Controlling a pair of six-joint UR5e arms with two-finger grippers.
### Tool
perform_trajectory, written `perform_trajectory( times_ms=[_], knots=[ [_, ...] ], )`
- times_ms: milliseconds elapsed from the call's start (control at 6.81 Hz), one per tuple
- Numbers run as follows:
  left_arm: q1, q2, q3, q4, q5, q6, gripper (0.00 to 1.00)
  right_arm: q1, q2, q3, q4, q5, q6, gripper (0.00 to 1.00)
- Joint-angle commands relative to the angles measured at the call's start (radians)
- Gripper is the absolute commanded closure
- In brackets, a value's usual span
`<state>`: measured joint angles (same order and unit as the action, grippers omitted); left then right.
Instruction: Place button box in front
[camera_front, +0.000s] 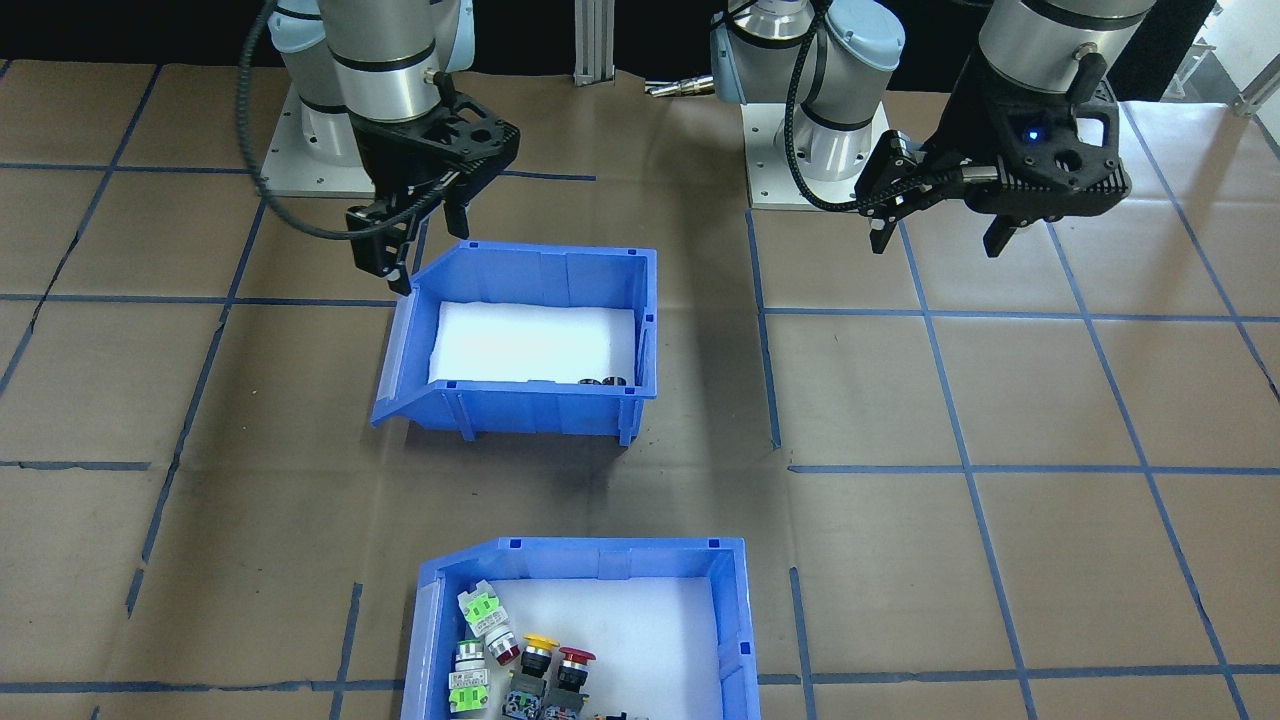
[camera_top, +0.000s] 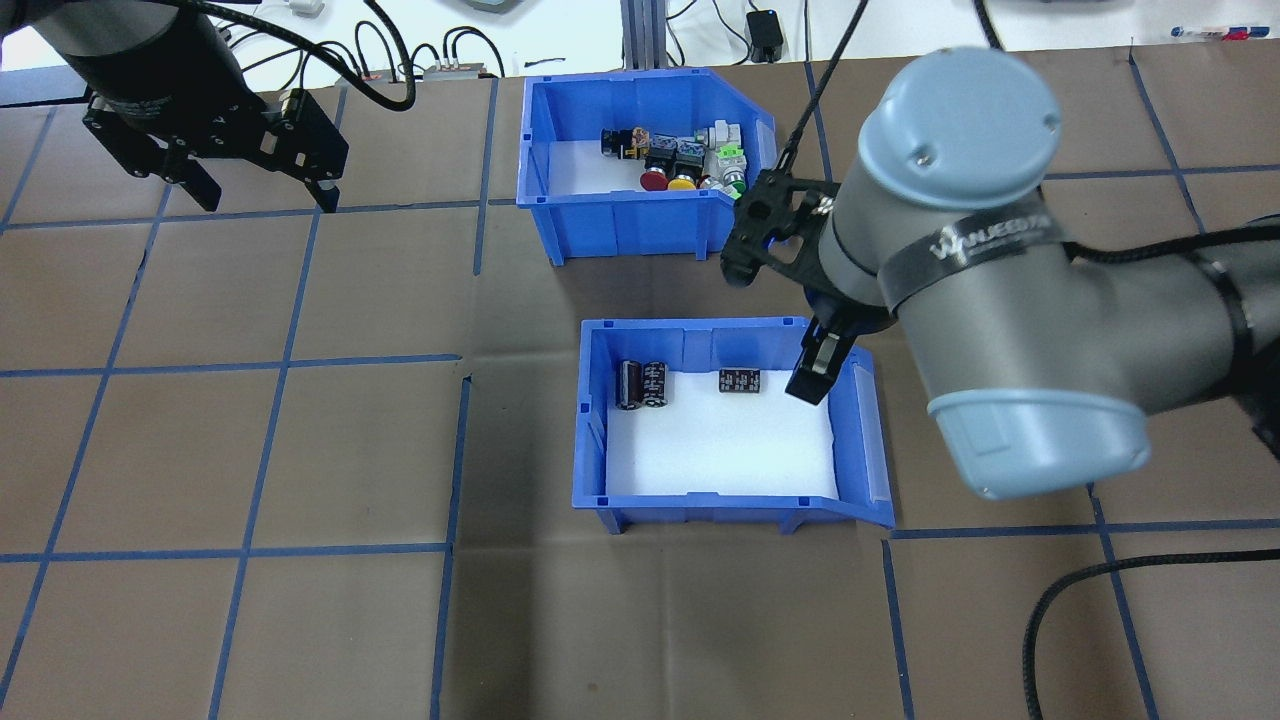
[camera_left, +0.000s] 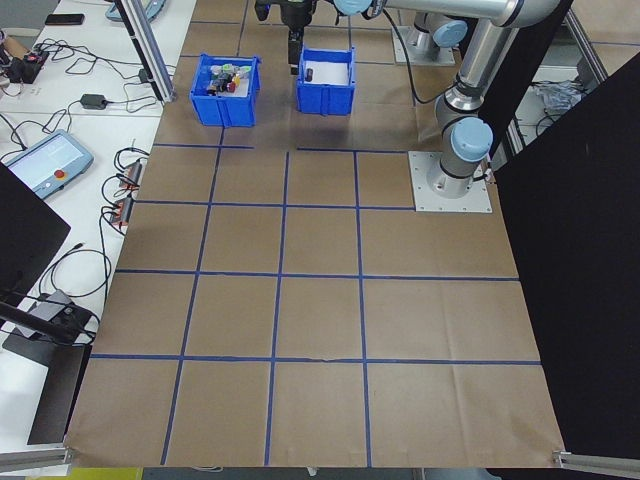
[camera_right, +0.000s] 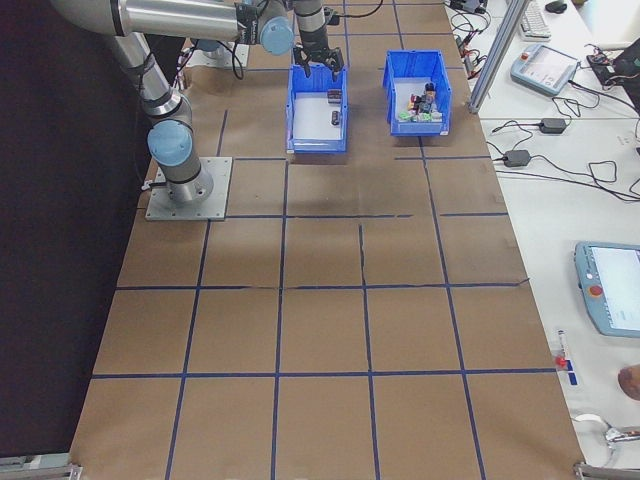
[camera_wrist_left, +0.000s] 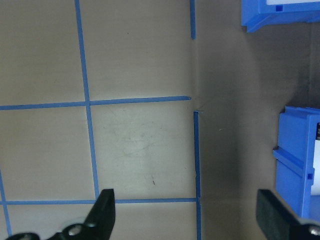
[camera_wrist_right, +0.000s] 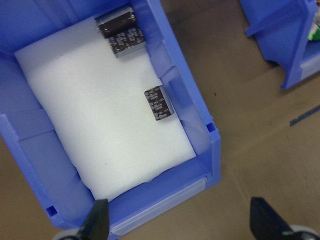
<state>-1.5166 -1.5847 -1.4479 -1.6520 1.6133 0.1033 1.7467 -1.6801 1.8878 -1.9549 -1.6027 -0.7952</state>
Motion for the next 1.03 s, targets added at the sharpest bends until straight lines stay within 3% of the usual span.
perform_trajectory(
  times_ms=[0, 147, 440, 734, 881],
  knots=[
    [0.0, 0.017, -0.002, -0.009, 0.008, -0.001, 0.0, -0.146, 0.016, -0.077, 0.034, 0.062, 0.314, 0.0],
    [0.0, 0.017, -0.003, -0.008, 0.004, -0.014, 0.0, -0.186, 0.022, -0.084, 0.034, 0.099, 0.45, 0.0],
    [-0.004, 0.063, -0.044, -0.009, 0.007, -0.013, 0.0, -0.191, 0.046, -0.098, 0.08, 0.095, 0.74, 0.0],
    [-0.005, 0.101, -0.107, 0.006, 0.007, -0.014, 0.0, -0.191, 0.121, -0.238, 0.292, 0.081, 0.798, 0.0],
    [-0.005, 0.109, -0.112, 0.006, 0.005, -0.014, 0.0, -0.191, 0.138, -0.274, 0.354, 0.064, 0.853, 0.0]
  ],
)
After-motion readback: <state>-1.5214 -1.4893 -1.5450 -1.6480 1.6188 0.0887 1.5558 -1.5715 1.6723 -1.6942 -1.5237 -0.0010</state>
